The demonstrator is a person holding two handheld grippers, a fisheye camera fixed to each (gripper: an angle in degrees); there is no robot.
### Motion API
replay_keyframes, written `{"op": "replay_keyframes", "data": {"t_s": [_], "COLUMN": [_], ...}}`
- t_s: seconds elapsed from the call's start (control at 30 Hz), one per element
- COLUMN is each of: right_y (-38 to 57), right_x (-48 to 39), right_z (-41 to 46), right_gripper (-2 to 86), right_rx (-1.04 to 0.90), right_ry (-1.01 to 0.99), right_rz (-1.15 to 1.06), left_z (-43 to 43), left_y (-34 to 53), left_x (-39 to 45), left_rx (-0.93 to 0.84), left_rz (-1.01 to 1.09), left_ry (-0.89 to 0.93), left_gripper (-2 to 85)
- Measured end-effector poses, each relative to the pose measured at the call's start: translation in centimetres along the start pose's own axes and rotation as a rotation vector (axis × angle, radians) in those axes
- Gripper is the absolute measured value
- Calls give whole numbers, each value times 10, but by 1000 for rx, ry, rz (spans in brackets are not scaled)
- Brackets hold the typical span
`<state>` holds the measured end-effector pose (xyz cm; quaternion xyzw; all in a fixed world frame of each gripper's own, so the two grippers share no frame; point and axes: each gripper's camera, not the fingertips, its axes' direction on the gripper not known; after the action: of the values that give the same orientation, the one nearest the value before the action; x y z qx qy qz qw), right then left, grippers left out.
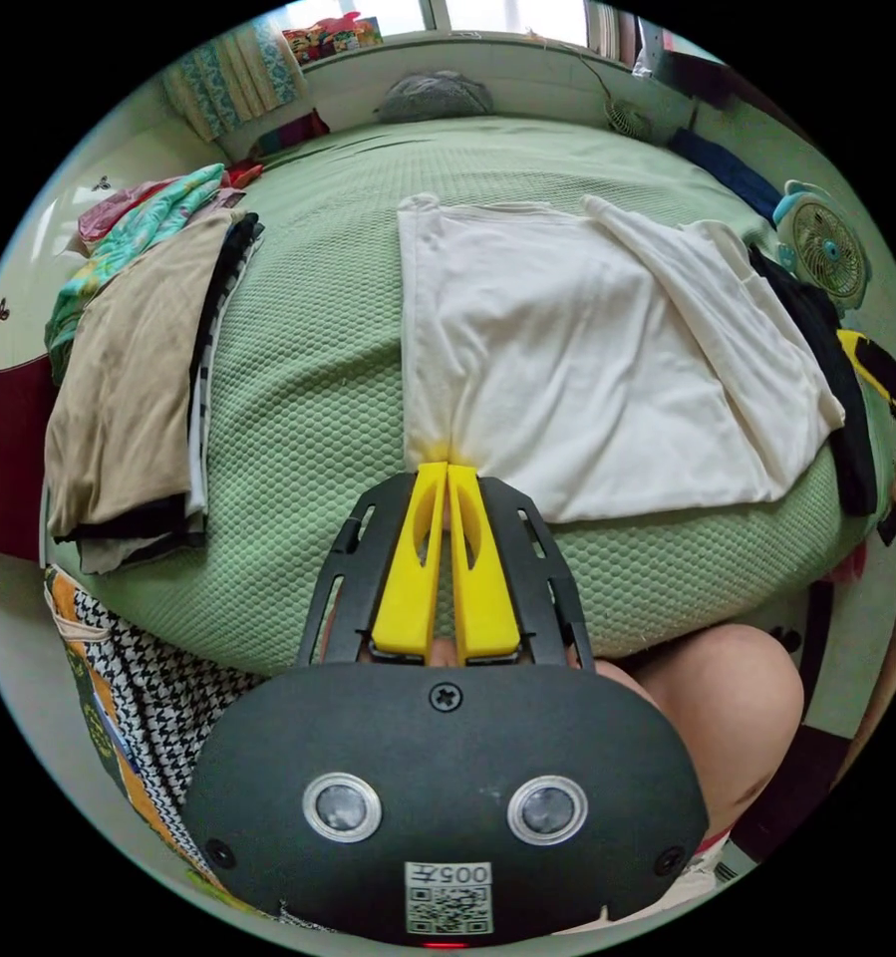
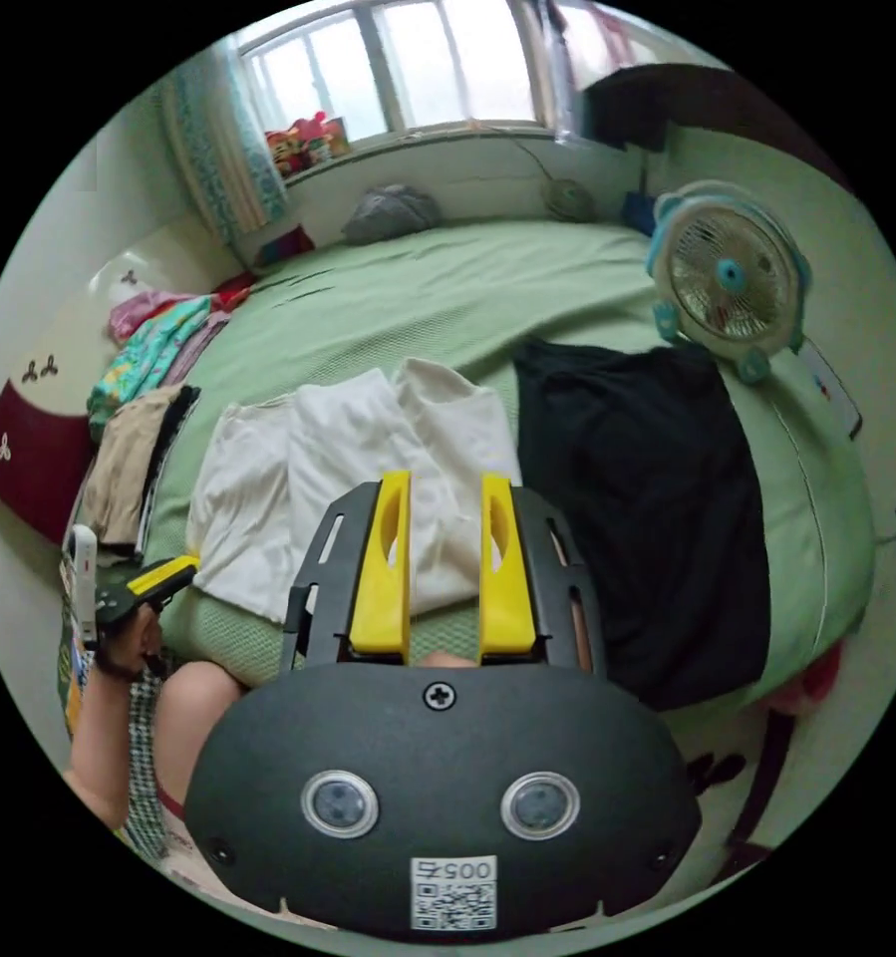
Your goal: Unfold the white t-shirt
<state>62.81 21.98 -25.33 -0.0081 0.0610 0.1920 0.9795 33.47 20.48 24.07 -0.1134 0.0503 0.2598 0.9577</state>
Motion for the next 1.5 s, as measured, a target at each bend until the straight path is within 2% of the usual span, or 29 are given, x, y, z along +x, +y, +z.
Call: {"op": "replay_keyframes", "data": {"t_s": [0.2,0.43,0.67,0.8,0.9,1.03,1.2,1.37,1.5], "right_y": [-25,-31,-7,21,34,29,8,-17,-44], "right_x": [-15,-17,45,72,73,71,53,33,44], "right_z": [61,29,-34,-32,-14,-27,-64,-42,-6], "right_gripper": [64,-9,-11,-12,-7,18,44,43,50], "right_rx": [-204,-149,-24,-92,-181,-143,-6,-66,-127], "right_ry": [120,116,141,107,111,92,33,-15,58], "right_rz": [-72,-102,87,178,168,156,11,-115,3], "left_z": [-3,-8,-13,-18,-23,-32,-51,-76,-75], "left_y": [2,2,0,1,7,18,25,22,10], "left_x": [11,19,29,35,44,50,34,17,17], "left_rx": [14,22,2,-4,-8,-5,14,105,105], "left_rz": [33,10,34,56,90,121,54,18,34], "left_ry": [-10,5,-10,-34,-87,-136,-82,7,30], "left_gripper": [-7,-7,-7,-7,-7,-7,-7,-7,-7]}}
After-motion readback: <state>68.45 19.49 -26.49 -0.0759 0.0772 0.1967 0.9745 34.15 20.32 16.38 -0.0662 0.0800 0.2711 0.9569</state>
